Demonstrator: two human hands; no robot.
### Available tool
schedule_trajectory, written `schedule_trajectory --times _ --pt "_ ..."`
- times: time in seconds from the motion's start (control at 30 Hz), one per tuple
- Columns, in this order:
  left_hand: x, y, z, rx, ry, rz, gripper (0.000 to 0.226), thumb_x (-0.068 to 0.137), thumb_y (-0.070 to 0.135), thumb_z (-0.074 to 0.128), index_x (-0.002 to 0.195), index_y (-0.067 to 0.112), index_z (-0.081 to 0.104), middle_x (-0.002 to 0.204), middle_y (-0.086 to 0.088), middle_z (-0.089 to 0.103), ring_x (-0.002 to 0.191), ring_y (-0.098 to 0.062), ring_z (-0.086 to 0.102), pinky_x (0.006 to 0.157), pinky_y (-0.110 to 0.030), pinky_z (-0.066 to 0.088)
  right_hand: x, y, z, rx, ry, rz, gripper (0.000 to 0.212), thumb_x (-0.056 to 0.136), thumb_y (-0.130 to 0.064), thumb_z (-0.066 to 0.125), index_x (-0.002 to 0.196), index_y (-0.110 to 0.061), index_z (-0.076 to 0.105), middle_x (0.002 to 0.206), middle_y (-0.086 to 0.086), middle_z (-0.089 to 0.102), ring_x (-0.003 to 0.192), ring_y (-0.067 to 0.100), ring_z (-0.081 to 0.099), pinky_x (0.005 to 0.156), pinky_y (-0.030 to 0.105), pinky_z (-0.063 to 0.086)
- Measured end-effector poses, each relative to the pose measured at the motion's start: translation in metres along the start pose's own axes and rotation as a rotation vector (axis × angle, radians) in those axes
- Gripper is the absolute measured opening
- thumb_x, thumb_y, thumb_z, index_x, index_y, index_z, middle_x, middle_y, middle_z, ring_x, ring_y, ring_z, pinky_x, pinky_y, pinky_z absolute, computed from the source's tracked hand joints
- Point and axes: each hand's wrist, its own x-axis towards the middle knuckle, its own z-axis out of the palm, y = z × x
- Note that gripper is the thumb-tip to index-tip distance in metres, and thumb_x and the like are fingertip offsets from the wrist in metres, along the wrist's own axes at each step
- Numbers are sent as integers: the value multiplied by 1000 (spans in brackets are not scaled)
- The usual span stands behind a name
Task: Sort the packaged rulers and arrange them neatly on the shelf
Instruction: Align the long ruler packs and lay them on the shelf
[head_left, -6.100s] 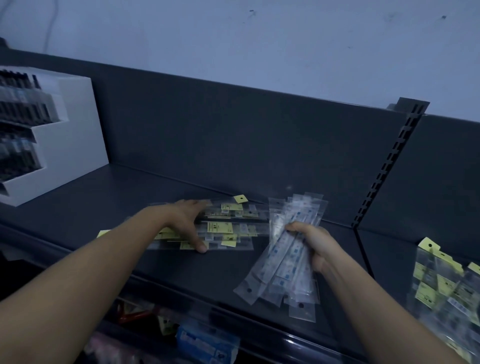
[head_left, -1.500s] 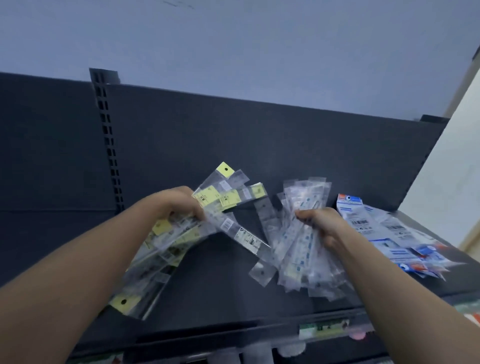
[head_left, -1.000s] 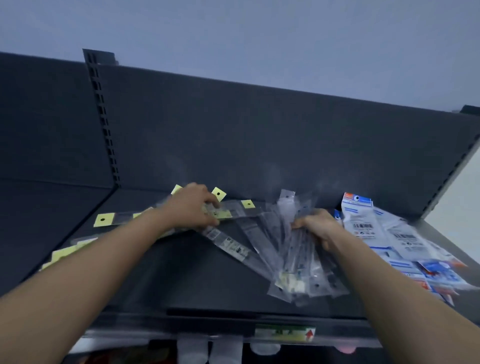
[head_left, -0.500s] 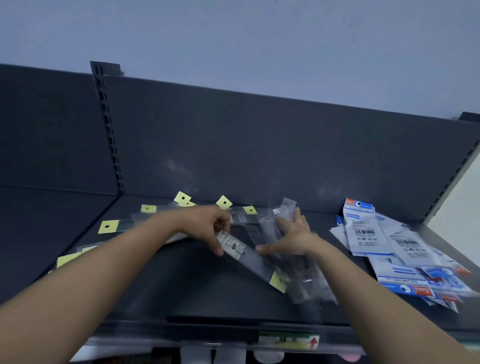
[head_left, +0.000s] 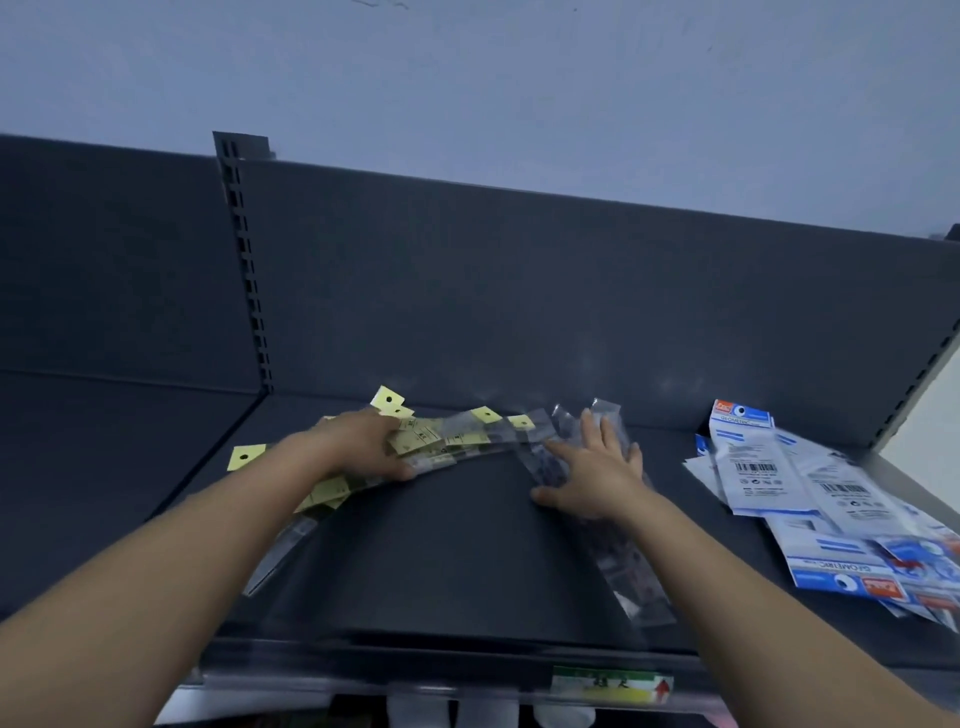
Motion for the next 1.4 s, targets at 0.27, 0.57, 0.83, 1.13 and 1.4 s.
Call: schedule_trajectory --times 0.27,0.57,0.83,1.13,1.4 --pt "-8 -9 -3 206 248 -89 39 88 62 47 98 25 56 112 -1 57 106 -22 54 90 -39 40 7 -7 0 -34 36 91 58 91 -40 50 146 -36 32 159 11 -21 146 29 -23 115 58 -3" --pt "-22 -28 3 40 170 -129 79 75 81 46 127 23 47 121 -3 52 115 -24 51 89 -37 46 10 -62 13 -187 167 -221 52 94 -39 47 145 -34 38 163 4 8 149 25 -13 116 51 -10" --pt "-38 -33 -2 -122 20 -145 82 71 77 57 131 22 43 128 -4 43 123 -26 45 98 -38 40 17 -113 26 59 -51 -231 57 97 -43 42 150 -29 25 158 7 25 146 25 17 117 52 11" --pt "-52 -67 3 -161 189 -109 37 81 42 63 111 24 52 109 2 57 95 -16 54 77 -32 49 11 -152 34 338 -53 -488 43 92 -34 55 135 -32 52 141 -7 50 131 14 44 110 36 35" --pt "-67 -75 3 -207 84 -71 76 75 44 73 142 31 40 135 2 49 116 -18 50 94 -40 49 17 -158 29 387 179 -220 53 93 -27 55 141 -19 36 128 3 58 118 26 54 89 35 45"
